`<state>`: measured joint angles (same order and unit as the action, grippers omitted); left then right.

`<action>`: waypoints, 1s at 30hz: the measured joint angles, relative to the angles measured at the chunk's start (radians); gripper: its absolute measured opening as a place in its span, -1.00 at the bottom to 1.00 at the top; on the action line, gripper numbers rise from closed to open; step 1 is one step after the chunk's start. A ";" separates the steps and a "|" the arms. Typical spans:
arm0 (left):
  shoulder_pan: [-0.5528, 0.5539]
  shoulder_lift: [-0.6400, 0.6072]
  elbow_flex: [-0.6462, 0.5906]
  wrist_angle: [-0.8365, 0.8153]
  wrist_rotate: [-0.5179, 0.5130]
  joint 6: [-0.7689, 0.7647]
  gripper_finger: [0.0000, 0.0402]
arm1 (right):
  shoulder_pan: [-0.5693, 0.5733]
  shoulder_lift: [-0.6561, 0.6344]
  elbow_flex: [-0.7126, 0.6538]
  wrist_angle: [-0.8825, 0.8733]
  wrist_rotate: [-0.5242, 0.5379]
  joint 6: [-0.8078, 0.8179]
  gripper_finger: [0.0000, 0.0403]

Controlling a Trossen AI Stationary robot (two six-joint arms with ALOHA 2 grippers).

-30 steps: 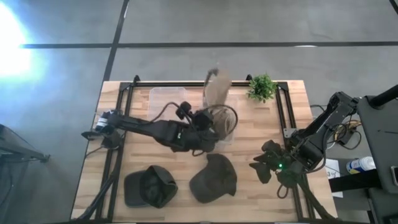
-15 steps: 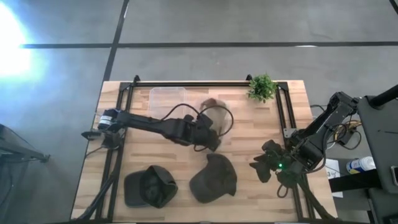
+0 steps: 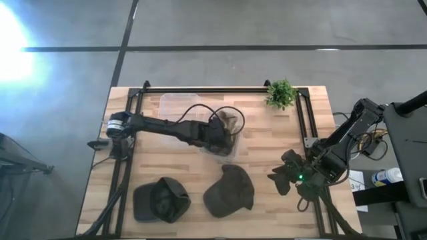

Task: Pick & Place hat
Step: Put the brown cap into the right transparent bin, then put the right black cap into the left transparent bin

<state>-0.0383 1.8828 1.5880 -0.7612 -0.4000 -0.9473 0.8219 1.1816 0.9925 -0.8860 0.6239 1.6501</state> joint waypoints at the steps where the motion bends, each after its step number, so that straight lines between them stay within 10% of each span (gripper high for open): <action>1: 0.000 0.000 -0.003 0.012 0.000 0.004 -0.90 | 0.000 0.000 -0.002 -0.001 0.000 0.000 -0.06; 15: 0.103 0.053 0.008 0.385 0.104 0.166 -0.18 | 0.000 0.000 -0.034 0.000 -0.008 0.028 -0.06; 30: 0.003 -0.125 0.289 0.017 0.115 0.434 -0.15 | 0.000 0.000 -0.059 0.094 -0.133 -0.002 -0.06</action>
<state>-0.0349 1.7576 1.8773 -0.7442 -0.2854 -0.5137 0.8219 1.1820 0.9337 -0.7917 0.4914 1.6478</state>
